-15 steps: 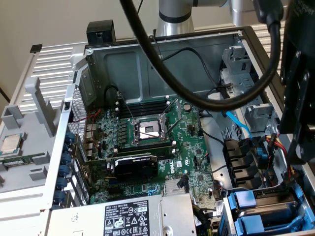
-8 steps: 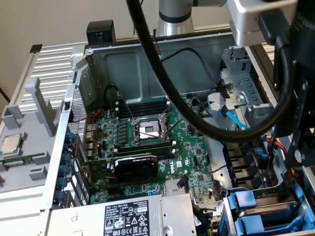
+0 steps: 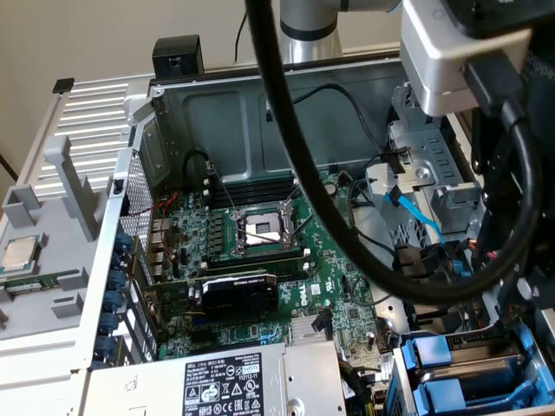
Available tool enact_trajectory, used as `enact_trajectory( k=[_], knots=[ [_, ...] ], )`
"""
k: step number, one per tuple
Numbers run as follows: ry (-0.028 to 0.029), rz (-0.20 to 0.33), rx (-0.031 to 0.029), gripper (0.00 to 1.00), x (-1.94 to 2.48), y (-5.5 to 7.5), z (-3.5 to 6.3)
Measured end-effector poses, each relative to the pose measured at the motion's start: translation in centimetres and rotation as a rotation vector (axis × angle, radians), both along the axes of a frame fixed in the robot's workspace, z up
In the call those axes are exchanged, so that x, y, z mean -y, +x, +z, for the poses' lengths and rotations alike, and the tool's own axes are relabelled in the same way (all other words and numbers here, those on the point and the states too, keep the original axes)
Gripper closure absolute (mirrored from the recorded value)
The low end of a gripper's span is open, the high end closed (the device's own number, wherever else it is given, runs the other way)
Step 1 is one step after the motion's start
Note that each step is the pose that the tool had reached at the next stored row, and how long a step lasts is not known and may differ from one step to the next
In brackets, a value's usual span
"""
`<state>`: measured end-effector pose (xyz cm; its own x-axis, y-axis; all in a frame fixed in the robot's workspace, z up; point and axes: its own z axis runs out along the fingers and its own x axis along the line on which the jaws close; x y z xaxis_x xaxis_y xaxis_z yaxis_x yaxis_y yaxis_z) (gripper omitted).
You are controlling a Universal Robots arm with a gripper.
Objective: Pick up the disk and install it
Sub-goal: 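Insert the first disk wire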
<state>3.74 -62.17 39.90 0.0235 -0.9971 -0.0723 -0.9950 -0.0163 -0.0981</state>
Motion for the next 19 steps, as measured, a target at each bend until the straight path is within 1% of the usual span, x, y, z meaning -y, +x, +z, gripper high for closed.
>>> enact_trajectory(
  k=[1, 2, 3, 4, 5, 6, 7, 8, 9, 10, 11, 13, 19],
  knots=[
    [0.0052, 0.000, -0.0013, 0.57, 0.38, 0.0, -0.01],
    [0.0110, 0.000, -0.0026, 0.57, 0.65, 0.0, -0.01],
    [0.0205, 0.000, -0.0039, 0.57, 0.86, 0.0, -0.02],
    [0.0322, 0.000, -0.0047, 0.57, 1.00, 0.0, -0.01],
    [0.0460, 0.000, -0.0050, 0.57, 1.12, 0.0, -0.01],
    [0.0584, 0.000, -0.0052, 0.57, 1.25, 0.0, -0.02],
    [0.0691, 0.000, -0.0060, 0.57, 1.39, 0.1, -0.02],
    [0.0766, 0.000, -0.0077, 0.57, 1.49, 0.1, -0.04],
    [0.0815, 0.002, -0.0109, 0.57, 1.55, 0.1, -0.07],
    [0.0838, 0.005, -0.0136, 0.57, 1.57, 0.1, -0.11],
    [0.0847, 0.008, -0.0160, 0.57, 1.58, 0.1, -0.16],
    [0.0851, 0.018, -0.0199, 0.57, 1.59, 0.3, -0.29],
    [0.0845, 0.057, -0.0249, 0.57, 1.59, 1.2, -0.83]
  ],
)
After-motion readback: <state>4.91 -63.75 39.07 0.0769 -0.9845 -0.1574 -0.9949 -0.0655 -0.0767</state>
